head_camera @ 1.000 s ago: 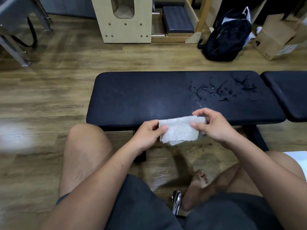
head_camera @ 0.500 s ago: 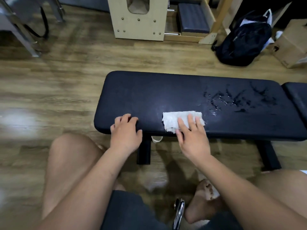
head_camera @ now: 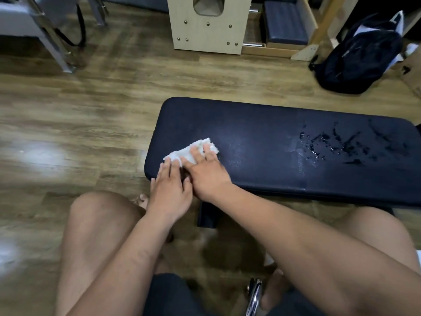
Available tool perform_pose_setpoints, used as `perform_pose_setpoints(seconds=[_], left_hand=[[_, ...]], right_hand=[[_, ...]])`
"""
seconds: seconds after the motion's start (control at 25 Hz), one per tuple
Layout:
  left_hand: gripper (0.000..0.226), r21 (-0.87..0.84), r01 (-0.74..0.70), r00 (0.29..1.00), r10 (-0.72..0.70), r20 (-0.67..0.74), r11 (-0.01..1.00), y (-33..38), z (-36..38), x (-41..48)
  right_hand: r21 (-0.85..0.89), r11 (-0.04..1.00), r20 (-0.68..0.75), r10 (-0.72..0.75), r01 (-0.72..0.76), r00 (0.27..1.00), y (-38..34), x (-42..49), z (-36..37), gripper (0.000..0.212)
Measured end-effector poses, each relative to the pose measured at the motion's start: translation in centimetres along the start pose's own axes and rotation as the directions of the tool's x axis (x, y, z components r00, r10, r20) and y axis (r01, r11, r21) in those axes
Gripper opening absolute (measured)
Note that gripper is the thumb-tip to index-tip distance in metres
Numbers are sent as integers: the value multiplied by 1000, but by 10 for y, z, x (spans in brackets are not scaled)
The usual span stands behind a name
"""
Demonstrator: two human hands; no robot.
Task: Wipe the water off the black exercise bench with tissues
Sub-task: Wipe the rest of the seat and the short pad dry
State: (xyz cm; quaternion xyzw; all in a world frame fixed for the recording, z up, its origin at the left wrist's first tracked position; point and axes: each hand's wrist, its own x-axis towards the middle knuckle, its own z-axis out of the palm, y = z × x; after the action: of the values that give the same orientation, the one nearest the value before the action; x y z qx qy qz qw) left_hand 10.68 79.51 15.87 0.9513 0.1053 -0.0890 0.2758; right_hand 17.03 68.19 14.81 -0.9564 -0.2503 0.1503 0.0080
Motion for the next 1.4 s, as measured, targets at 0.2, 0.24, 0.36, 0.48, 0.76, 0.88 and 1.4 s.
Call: perform_pose_setpoints(seconds=[0.2,0.24,0.36,0.48,0.76,0.88,1.4], left_hand=[[73,117,-98,991,87,100,988,26,4,1],[75,133,-128,984,108,143,983,33,9,1],[81,163,-234,951,191,241,959,51,24,0],[84,239,-347,916,273,292,907,55,32,-2],[88,260,-457,879,387,280,851,66,38,-2],[83,176,-548,835,526,158,817,75,43,-5],[120,557,-607,785,319,531,567,127,108,8]], right_hand=[[12,997,-221,-66,70,973,66,-48,-2,42],[23,1000,-241,-12,18,970,89,-68,5,40],[115,947,-264,321,-300,910,171,-150,22,30],[146,725,-178,689,-673,703,244,-217,8,31],[68,815,-238,573,-575,784,147,-134,5,37],[55,920,-229,391,-389,892,83,-98,1,37],[274,356,-188,931,-893,313,395,-281,29,44]])
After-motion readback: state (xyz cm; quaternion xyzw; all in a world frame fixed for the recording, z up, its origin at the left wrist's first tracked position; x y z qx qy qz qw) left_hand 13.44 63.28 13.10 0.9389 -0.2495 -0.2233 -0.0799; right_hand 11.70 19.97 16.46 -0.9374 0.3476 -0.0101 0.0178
